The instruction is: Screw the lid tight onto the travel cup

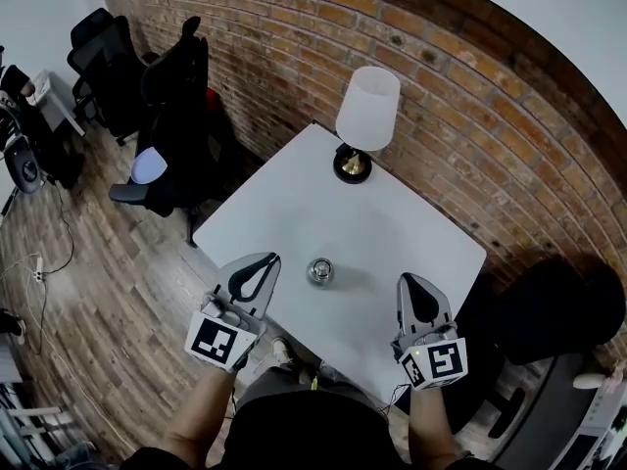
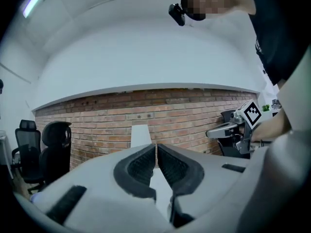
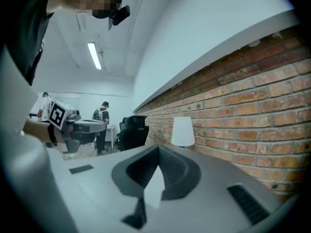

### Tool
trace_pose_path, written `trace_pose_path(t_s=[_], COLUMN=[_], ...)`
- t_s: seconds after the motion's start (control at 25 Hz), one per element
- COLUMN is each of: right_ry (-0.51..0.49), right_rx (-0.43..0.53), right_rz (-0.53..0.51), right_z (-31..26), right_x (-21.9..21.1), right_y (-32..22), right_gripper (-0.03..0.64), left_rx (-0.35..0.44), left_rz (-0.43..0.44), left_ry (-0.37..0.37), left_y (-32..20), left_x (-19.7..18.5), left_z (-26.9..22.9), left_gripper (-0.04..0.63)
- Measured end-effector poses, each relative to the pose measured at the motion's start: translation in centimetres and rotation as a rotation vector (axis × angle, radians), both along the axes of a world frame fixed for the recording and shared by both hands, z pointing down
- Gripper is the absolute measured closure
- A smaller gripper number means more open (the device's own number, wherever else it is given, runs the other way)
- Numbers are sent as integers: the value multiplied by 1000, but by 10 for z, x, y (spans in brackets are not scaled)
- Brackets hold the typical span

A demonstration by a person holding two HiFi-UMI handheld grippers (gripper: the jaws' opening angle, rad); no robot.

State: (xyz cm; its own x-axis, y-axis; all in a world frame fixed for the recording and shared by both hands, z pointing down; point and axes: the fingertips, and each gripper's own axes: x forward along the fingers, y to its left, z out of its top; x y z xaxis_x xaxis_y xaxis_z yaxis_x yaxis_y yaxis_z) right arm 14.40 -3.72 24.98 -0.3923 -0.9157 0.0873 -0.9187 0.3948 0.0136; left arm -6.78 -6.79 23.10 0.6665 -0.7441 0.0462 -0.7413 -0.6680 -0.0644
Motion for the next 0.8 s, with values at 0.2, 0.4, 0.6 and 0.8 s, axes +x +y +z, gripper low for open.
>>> trace_pose_path(t_s=[0.2,0.4,0.6,0.8], right_ry=[4,21,32,38], right_rx=[62,111,145,160], right_rz=[4,15,32,38], right_z=[-34,-58,-74,-80], right_x=[-2,0,4,4], right_y=[10,19,28,33], right_gripper=[604,604,604,604], left_rx=[85,159,144,132], left_rz=[-22,-20,-30,-17], left_ry=[21,14,42,38], left_y=[8,15,24,27], left_x=[-13,-24,-28,-24], left_z=[-34,-53,-64,-62], left_gripper=[562,563,563,563])
